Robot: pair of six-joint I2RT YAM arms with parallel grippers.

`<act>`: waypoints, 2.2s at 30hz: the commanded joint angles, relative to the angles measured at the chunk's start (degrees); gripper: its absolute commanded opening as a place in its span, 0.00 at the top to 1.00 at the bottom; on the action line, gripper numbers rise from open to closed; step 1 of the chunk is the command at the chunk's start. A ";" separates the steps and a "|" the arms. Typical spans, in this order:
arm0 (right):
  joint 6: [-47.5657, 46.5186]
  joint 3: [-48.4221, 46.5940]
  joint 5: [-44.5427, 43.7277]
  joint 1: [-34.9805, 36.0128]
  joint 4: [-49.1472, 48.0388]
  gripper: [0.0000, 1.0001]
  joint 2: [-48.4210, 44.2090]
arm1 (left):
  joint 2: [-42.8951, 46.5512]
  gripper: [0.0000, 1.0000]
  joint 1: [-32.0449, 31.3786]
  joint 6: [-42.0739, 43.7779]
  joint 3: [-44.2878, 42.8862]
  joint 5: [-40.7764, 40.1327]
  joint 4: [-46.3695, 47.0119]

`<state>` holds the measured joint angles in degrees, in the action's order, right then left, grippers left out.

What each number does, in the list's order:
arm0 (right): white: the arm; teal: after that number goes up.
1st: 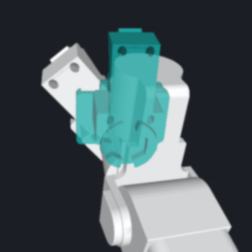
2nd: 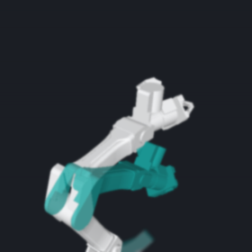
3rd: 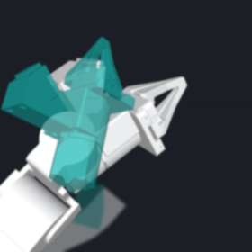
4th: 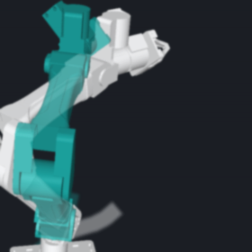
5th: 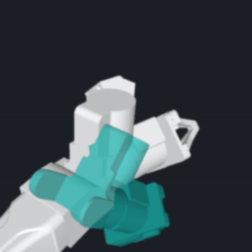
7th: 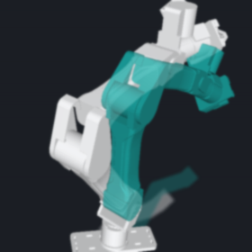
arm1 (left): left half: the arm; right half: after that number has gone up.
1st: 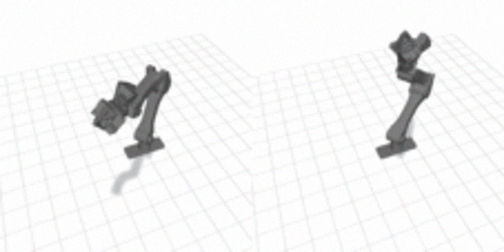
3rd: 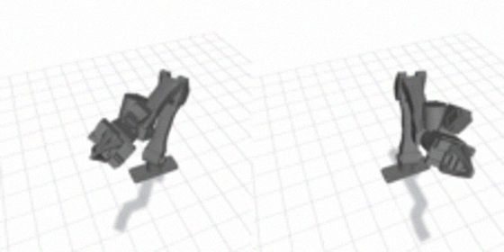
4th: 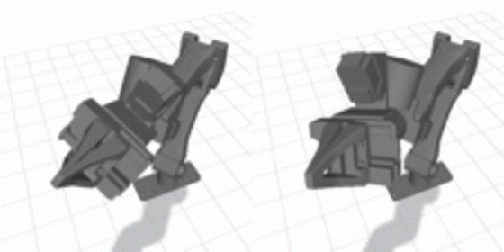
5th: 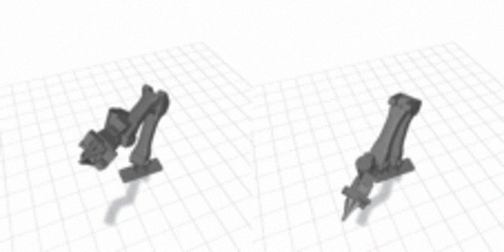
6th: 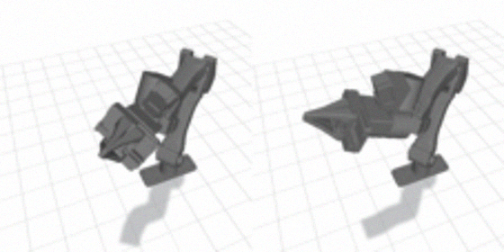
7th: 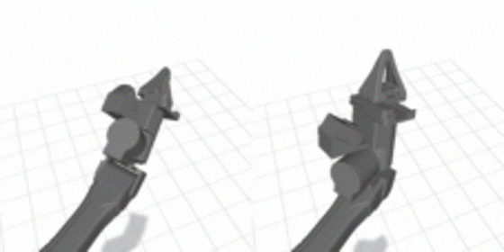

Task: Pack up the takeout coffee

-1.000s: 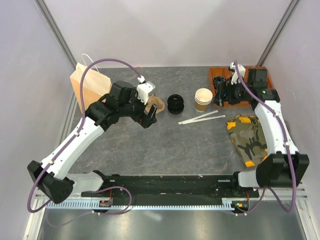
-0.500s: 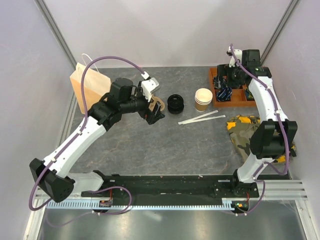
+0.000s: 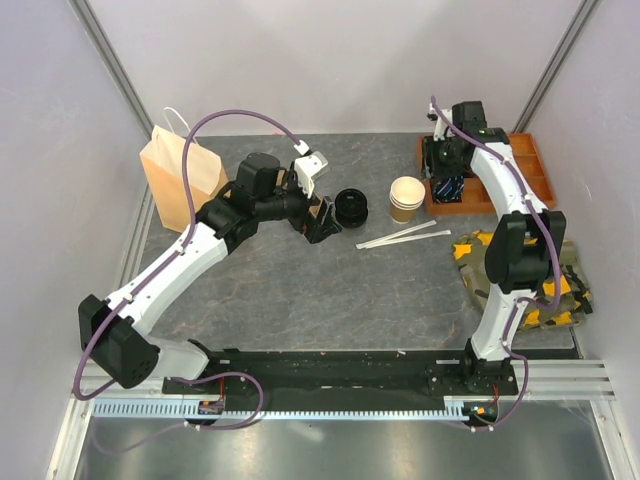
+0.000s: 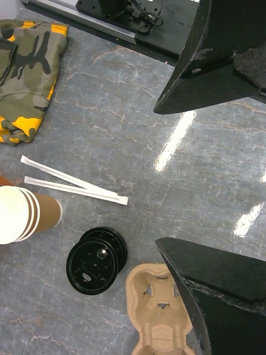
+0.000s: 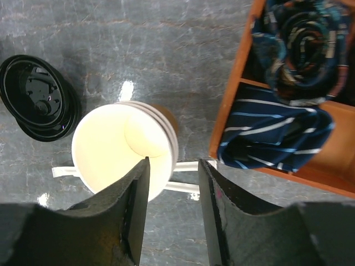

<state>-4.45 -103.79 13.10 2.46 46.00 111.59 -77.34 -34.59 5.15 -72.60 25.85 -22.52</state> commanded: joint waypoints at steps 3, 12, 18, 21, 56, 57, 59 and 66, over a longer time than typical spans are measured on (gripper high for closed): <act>0.58 -2.30 -0.97 1.32 0.67 0.58 2.14 | 0.61 0.00 -0.04 -2.51 0.79 0.08 4.07; 0.67 -2.47 -1.76 1.85 0.67 0.62 3.81 | 0.88 0.00 -0.04 -1.28 1.32 -0.62 3.80; 0.58 -2.47 -1.94 1.85 0.76 0.74 4.07 | 0.61 0.00 -0.04 -1.02 1.76 -0.62 4.15; 0.58 -2.56 -1.77 1.85 0.85 0.74 4.25 | 0.88 0.00 -0.04 -0.40 2.11 -0.97 4.07; 2.16 3.50 13.96 -1.14 2.69 1.00 -2.43 | -17.30 0.09 0.05 -27.11 -9.39 0.60 12.76; 2.08 4.20 14.58 -1.23 2.69 1.00 -2.52 | -19.75 0.13 0.05 -28.25 -10.10 2.09 14.07; 2.07 4.56 16.33 -1.14 2.43 1.00 -2.61 | -21.96 0.15 -0.04 -32.20 -11.77 2.72 15.49; 2.69 5.26 17.83 -1.23 2.52 1.00 -2.61 | -29.44 0.16 0.49 -46.26 -10.82 5.87 25.84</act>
<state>-2.52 -99.00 27.75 1.13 49.01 111.09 -104.57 -34.57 -29.26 -83.18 27.88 -6.87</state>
